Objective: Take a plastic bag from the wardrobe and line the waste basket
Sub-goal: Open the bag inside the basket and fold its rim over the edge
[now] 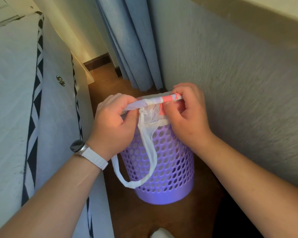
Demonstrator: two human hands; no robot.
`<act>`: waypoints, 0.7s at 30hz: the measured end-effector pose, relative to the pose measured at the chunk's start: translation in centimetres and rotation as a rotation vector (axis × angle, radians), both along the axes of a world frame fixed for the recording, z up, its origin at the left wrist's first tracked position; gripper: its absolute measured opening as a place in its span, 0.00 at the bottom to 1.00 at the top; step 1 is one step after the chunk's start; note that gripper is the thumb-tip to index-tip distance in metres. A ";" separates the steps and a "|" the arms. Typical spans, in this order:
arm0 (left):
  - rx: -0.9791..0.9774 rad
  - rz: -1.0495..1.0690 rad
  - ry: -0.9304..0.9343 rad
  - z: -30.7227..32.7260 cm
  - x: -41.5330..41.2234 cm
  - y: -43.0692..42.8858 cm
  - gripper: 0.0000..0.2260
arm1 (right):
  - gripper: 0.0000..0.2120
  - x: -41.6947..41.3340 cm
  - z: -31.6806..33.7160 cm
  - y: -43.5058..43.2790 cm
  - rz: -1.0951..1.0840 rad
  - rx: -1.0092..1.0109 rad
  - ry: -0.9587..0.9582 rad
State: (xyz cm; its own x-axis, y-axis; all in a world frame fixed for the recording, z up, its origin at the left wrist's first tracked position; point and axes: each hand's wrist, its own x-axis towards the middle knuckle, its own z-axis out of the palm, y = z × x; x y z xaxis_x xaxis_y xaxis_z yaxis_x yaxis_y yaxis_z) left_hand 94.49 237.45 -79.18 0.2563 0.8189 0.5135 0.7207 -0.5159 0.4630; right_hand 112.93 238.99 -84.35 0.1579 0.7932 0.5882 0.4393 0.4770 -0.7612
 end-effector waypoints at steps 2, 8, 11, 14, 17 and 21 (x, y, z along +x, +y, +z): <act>-0.035 -0.090 -0.026 0.4 -0.2 0.0 0.10 | 0.08 0.1 0.1 0.0 -0.035 0.027 -0.021; -0.046 -0.026 0.103 0.7 0.7 -0.7 0.18 | 0.08 -0.4 0.4 -0.4 -0.058 0.031 -0.068; -0.019 0.022 0.143 0.0 0.8 -0.5 0.13 | 0.08 -1.0 0.7 -0.8 -0.062 0.050 -0.084; -0.016 0.022 0.112 -0.2 0.3 -0.1 0.09 | 0.09 -1.3 0.8 -0.8 -0.028 0.014 -0.061; 0.004 0.033 0.093 -0.4 -0.2 0.2 0.09 | 0.13 -0.5 0.4 -0.2 0.069 0.000 -0.040; 0.038 0.026 0.047 -0.3 -0.6 0.3 0.11 | 0.18 0.7 -0.1 0.3 0.113 -0.059 -0.027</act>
State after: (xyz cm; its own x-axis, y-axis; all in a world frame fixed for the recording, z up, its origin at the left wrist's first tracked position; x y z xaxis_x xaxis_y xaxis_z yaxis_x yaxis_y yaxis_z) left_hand 93.90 237.76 -79.44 0.2598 0.8056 0.5325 0.7547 -0.5134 0.4086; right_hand 113.61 239.29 -84.41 0.0501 0.8383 0.5428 0.4058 0.4796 -0.7781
